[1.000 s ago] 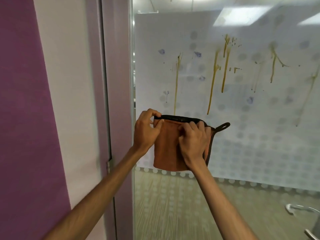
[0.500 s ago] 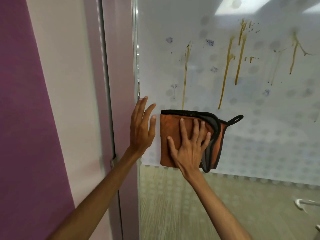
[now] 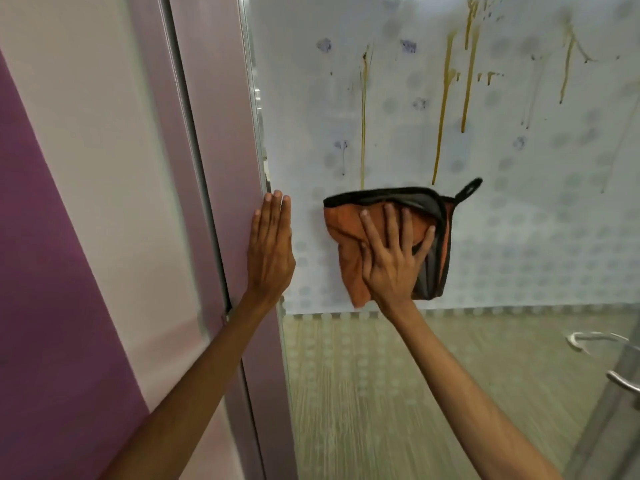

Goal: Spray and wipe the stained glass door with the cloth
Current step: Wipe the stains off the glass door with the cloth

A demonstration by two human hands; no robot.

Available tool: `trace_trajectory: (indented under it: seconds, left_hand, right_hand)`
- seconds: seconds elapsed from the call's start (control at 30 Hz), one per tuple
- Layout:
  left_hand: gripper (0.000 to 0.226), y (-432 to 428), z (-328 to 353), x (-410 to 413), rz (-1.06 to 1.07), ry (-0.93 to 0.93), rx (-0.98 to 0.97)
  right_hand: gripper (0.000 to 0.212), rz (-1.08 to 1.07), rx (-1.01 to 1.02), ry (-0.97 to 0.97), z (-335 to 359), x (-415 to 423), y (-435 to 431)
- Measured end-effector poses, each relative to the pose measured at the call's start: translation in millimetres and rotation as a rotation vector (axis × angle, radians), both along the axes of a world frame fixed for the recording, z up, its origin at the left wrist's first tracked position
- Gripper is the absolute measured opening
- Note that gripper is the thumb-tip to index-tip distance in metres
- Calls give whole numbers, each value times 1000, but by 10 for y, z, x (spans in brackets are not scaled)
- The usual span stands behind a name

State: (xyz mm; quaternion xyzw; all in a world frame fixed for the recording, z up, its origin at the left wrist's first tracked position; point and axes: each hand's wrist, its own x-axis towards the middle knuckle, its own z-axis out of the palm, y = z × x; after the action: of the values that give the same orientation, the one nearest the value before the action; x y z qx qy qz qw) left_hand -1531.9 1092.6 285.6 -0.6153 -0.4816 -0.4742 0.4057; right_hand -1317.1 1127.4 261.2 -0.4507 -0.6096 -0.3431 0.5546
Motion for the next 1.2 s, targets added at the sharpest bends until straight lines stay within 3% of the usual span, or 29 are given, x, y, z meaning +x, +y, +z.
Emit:
trace_trajectory:
  seconds: [0.17,0.33,0.43,0.6,0.8,1.0,1.13,1.2]
  left_hand:
    - [86,13,4,32,-2,-29,7]
    - [77,-40,29,41,-4,-29,-37]
    - [55,-99,49,36,-18,-10,-90]
    - [54,-94,35,173,12,5,-114]
    - [56,-21,-3,279,39,-13,-95]
    - [58,55,-63,542,56,-40,-94]
    - [62,178,-121,754,90,-64,-46]
    - [61,205,-182,879,58,-58,-43]
  right_hand:
    - [48,69,3,70,129,-276,-19]
    - [54,150,-39,-185,-551,-22,-141]
    - [54,81,-15,-142,-243,189,-74]
    - [45,88,51,57,468,-31,-19]
    - [55,156,1,-243,-187,492,-73]
    - [44,38,79,98,713,871,123]
    - [55,162,43,-140,206,743,91]
    - [48,171,-6,-267,-173,996,79]
